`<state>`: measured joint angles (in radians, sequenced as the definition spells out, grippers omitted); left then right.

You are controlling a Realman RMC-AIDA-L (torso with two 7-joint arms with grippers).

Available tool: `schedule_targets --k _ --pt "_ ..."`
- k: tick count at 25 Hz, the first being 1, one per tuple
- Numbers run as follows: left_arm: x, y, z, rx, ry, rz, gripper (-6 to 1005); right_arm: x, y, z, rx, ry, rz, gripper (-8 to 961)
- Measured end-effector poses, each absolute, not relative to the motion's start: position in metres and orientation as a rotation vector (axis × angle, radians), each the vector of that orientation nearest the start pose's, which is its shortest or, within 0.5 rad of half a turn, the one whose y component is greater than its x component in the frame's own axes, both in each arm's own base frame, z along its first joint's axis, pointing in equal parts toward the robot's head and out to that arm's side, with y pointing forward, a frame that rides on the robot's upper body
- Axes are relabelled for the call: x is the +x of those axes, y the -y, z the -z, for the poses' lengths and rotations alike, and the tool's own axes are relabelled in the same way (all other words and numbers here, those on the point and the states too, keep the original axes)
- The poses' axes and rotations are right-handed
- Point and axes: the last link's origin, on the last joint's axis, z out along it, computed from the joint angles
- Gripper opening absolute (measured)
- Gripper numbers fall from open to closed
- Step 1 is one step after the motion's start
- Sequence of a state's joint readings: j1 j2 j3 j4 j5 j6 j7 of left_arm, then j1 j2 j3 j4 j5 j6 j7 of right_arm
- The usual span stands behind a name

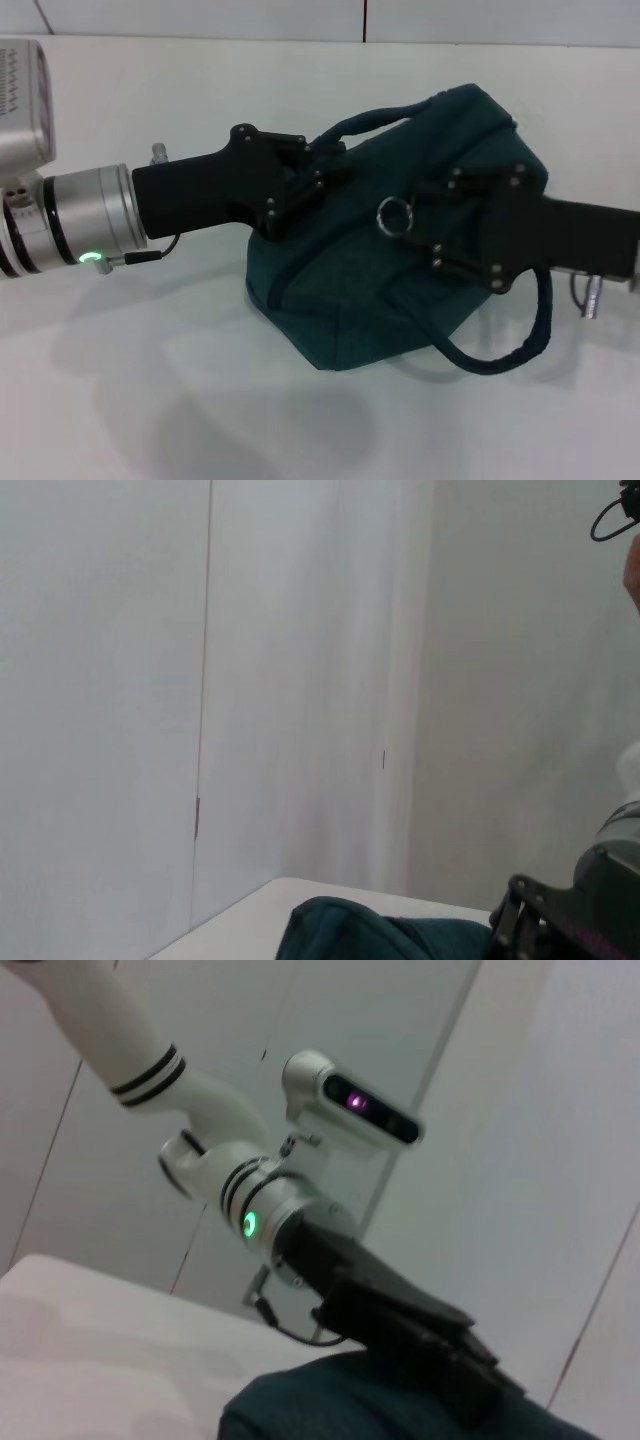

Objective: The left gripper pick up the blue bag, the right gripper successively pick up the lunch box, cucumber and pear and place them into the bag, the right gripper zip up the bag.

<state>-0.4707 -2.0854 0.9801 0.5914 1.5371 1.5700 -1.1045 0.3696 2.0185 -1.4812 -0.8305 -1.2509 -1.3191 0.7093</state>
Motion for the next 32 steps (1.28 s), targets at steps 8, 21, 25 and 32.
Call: schedule_targets --k 8,21,25,32 --pt "-0.227 -0.318 0.016 -2.651 0.273 1.04 116 0.183 -0.314 0.053 -2.608 0.545 -0.647 432" --pt "-0.225 -0.319 0.016 -2.654 0.266 1.044 114 0.169 -0.307 0.058 -2.767 0.491 -0.569 500" --pt "-0.225 -0.319 0.016 -2.648 0.268 1.047 113 0.174 -0.306 0.043 -2.757 0.483 -0.62 461" --pt "-0.224 -0.32 0.015 -2.642 0.266 1.058 112 0.192 -0.301 0.007 -2.603 0.496 -0.852 216"
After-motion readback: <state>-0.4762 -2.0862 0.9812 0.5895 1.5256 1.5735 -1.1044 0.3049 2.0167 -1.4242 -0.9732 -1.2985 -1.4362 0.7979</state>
